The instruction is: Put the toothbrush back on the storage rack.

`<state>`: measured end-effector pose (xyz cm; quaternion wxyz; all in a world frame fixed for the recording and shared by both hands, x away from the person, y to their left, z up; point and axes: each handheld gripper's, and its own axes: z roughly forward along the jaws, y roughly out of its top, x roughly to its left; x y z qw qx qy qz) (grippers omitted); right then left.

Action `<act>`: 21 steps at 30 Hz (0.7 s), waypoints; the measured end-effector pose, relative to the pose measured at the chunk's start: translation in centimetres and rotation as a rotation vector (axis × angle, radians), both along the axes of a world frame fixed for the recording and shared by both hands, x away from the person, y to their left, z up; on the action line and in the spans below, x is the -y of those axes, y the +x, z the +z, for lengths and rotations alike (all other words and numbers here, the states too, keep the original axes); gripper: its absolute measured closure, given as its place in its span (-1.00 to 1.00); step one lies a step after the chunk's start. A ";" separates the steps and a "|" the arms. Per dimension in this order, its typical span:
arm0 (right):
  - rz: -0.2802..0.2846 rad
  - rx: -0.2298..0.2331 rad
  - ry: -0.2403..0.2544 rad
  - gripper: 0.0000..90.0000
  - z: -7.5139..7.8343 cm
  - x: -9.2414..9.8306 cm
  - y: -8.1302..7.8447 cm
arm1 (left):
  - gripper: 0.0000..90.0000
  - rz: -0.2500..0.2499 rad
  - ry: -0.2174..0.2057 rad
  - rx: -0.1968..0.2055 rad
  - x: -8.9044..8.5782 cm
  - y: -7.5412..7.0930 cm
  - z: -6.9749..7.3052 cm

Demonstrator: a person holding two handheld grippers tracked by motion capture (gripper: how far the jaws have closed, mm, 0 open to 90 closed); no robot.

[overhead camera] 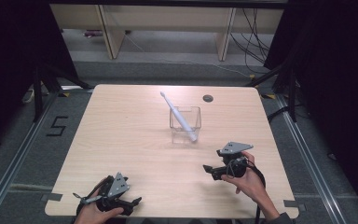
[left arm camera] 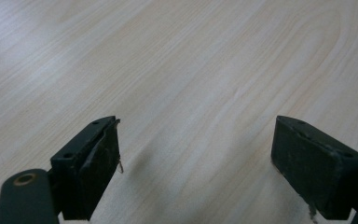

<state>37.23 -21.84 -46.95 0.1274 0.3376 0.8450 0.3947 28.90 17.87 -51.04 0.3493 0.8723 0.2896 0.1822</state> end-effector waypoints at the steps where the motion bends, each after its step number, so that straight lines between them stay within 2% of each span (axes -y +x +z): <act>1: 0.000 0.000 0.000 -0.58 0.0 0.0 0.0 | -0.67 0.000 0.000 0.000 0.0 0.0 0.0; 7: -0.017 -0.003 0.012 -0.58 -0.3 0.5 -0.7 | -0.67 -0.003 0.002 -0.002 0.0 0.0 -0.1; 8: -0.020 0.002 -0.005 -0.58 -0.4 0.7 -0.8 | -0.67 -0.001 0.003 -0.004 0.0 -0.1 0.0; 10: -0.023 0.006 -0.001 -0.58 -0.6 0.8 -0.9 | -0.67 0.000 0.001 -0.001 0.0 0.0 0.0; 11: -0.037 -0.018 0.005 -0.58 -0.6 0.8 -1.1 | -0.67 0.000 0.000 0.002 0.0 0.0 0.0; 14: -0.025 -0.021 -0.002 -0.58 -0.6 0.9 -1.2 | -0.67 0.001 0.002 0.000 0.0 0.0 0.0; 17: -0.029 -0.004 0.001 -0.58 -0.9 1.1 -1.4 | -0.67 -0.002 0.002 -0.001 0.0 0.0 0.0; 18: -0.039 -0.024 0.004 -0.58 -1.0 1.2 -1.7 | -0.67 -0.001 0.002 0.001 0.0 0.0 0.0; 19: -0.027 -0.010 -0.005 -0.58 -1.1 1.4 -1.7 | -0.67 -0.003 0.004 0.002 0.0 0.0 0.0; 20: -0.044 -0.034 0.003 -0.59 -1.1 1.3 -2.0 | -0.67 -0.001 0.002 0.002 0.0 0.0 0.0; 21: -0.044 -0.034 0.003 -0.59 -1.1 1.3 -2.0 | -0.67 -0.001 0.002 0.002 0.0 0.0 0.0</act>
